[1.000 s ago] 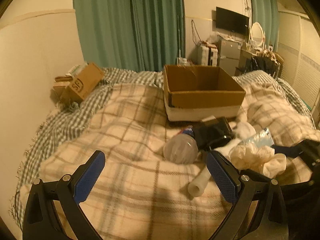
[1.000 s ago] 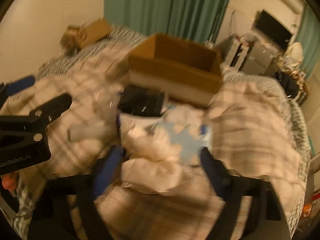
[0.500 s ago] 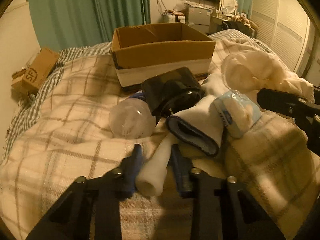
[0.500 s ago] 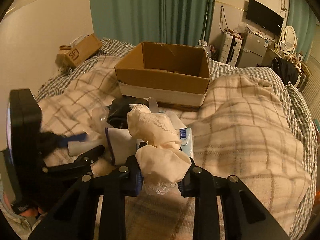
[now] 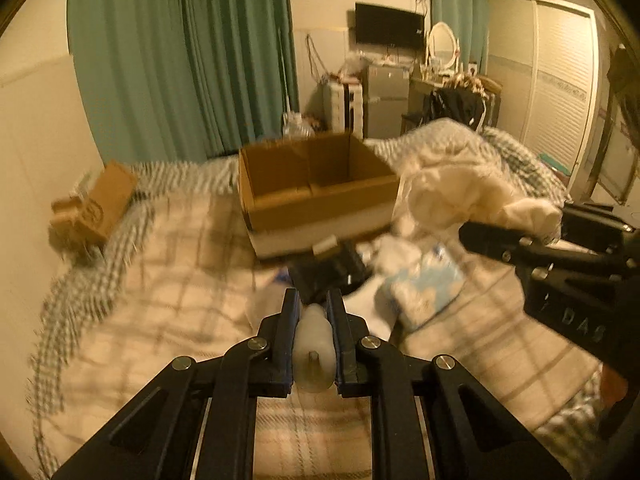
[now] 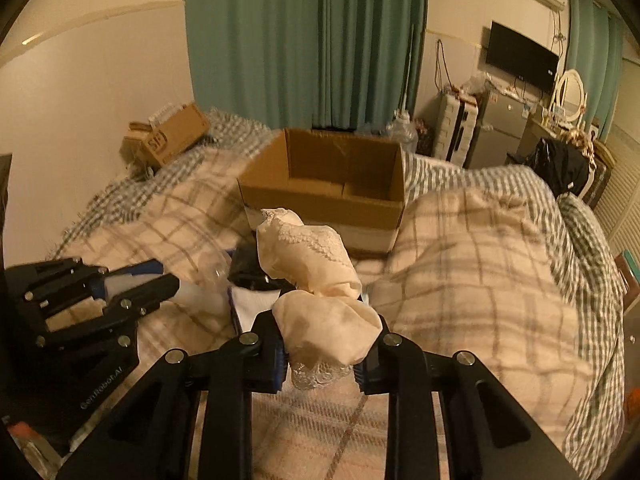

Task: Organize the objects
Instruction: 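Carry the cloth and tube into the cardboard box and open both grippers, then grasp the blue floral tissue pack with the right gripper while the left gripper grasps the white sock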

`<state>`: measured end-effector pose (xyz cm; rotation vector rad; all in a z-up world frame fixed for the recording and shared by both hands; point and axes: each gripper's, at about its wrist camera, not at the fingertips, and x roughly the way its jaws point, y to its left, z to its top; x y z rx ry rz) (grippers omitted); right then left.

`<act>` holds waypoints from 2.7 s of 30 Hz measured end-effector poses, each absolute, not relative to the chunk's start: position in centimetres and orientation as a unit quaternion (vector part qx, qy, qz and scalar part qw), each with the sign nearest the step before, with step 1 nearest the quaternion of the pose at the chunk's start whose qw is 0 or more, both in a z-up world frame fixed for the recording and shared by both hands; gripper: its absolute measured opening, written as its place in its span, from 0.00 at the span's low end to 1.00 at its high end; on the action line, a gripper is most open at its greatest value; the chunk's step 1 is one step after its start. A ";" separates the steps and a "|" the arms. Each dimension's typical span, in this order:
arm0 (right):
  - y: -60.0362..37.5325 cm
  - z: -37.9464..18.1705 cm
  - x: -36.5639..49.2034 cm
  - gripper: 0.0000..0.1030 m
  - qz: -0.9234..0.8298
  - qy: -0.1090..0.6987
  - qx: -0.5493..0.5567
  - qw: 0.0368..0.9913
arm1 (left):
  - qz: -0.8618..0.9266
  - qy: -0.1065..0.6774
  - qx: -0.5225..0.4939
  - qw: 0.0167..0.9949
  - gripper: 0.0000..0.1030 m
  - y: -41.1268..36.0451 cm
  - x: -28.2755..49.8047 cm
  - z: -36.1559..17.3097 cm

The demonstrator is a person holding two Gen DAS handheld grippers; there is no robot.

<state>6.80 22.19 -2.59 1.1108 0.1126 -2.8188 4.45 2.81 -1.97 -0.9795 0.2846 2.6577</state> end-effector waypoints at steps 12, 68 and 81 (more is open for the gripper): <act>22.0 5.2 3.8 0.23 -0.953 0.095 0.286 0.043 | 0.950 0.095 -0.262 0.141 0.13 3.3 -2.0 6.1; 25.9 -3.3 0.0 0.93 -0.926 0.041 0.374 0.016 | 0.935 0.060 -0.345 0.061 1.00 0.2 -4.5 -4.9; 22.0 -10.3 1.2 0.93 -0.881 0.095 0.460 0.058 | 0.910 0.087 -0.399 0.063 1.00 0.8 -3.1 -10.0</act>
